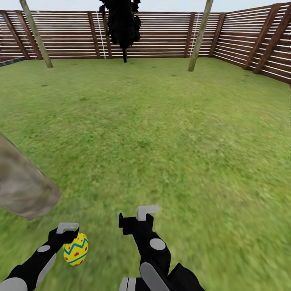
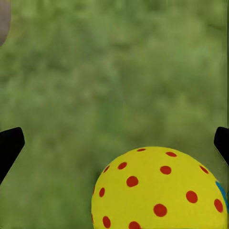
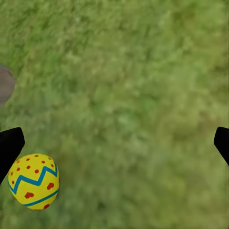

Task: Take the three Easter eggs out of the wicker basket on the lawn in the garden, then place them on the lawn next to a single tree (choose any tree) so that all three eggs are next to the same tree and none are left in the basket.

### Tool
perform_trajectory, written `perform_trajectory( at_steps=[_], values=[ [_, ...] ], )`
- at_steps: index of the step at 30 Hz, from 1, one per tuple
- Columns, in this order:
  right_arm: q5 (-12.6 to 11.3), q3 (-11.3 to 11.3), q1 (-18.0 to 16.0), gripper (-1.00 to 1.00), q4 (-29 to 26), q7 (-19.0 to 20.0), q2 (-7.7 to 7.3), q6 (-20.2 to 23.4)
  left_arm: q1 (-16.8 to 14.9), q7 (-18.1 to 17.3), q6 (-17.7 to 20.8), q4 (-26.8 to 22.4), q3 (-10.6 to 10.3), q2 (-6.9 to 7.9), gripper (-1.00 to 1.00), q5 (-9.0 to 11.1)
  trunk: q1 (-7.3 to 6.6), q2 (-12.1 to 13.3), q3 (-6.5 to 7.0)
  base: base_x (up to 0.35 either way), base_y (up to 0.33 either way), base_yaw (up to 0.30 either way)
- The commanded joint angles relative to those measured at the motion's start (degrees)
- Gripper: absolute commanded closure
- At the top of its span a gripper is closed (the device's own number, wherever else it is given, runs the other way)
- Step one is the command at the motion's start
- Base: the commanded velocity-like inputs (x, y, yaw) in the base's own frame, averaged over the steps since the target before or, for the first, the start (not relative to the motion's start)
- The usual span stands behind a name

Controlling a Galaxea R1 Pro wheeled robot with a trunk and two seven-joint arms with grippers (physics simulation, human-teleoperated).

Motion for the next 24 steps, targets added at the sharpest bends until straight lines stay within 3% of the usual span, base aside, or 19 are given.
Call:
perform_trajectory(
  at_steps=[1,24],
  values=[
    [-0.4,0.0,-0.1,-1.0,-0.1,-0.5,0.0,0.2,0.0,-0.1,-0.2,0.1,-0.4,0.05,-1.0,0.6,-0.03,0.0,0.19,0.0,0.0,0.0],
    [-0.8,-0.1,-0.1,-1.0,-0.1,-0.5,-0.12,0.1,0.2,0.0,2.1,-0.8,-0.4,-0.06,-1.0,0.7,-0.63,0.3,5.28,0.0,0.0,0.0]
  ],
)
